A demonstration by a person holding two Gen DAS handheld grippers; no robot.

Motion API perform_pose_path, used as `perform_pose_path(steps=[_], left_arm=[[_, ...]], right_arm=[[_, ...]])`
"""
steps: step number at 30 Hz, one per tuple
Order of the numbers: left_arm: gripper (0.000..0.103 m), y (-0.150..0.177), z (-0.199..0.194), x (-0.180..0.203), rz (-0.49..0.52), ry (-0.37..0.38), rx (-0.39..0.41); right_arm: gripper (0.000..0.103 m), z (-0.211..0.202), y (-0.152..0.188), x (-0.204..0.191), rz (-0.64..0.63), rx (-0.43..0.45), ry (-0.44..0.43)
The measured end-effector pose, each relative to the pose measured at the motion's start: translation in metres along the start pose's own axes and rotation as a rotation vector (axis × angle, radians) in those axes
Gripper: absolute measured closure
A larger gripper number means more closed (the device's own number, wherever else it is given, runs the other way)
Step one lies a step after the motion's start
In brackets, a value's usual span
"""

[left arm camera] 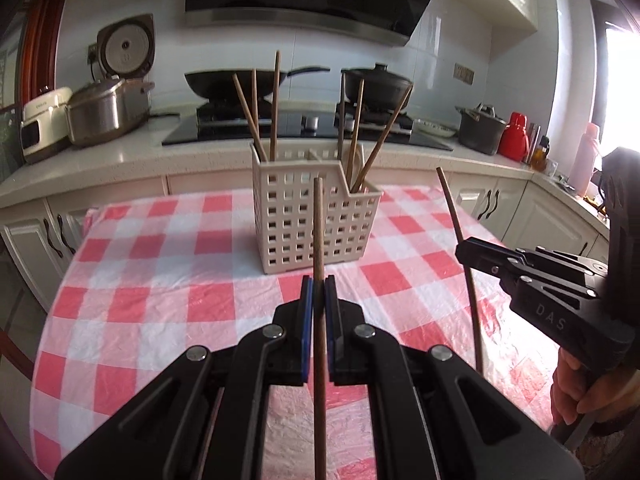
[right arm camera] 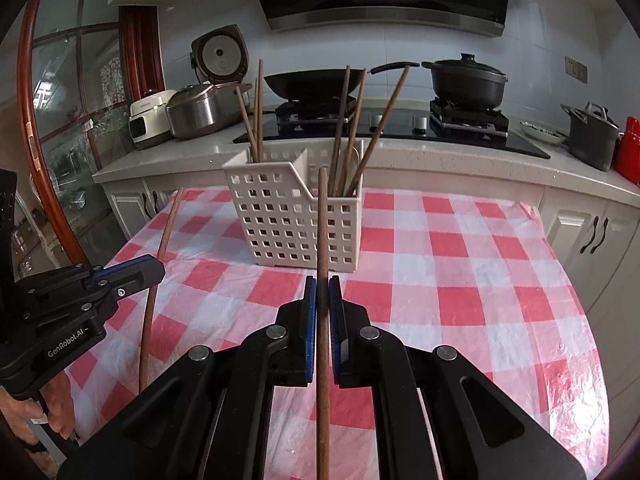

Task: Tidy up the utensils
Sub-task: 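Lift both chopsticks upright and carry them over the caddy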

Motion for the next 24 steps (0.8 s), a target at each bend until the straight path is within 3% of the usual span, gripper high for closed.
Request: perform_pose_path(steps=[10, 24], left_arm=[[0.097, -0.017, -0.048, 0.001, 0.023, -0.052, 0.116], [0.097, -0.022, -0.063, -0.002, 0.038, -0.095, 0.18]], right_arm=[[0.097, -0.034, -0.015, -0.02, -0.05, 0.081, -0.021], [0.097, -0.044, -0.016, -0.027, -0.063, 0.111, -0.011]])
Point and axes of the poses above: each gripper's, at about its wrist camera, not at the fingertips, and z roughly the way its jaws point, x to its right, y to its underside, the point moved 8 cm from there along z, roughly the way its jaws point, and after that the axes turned 4 degrees about z, right-handed, at the moved point
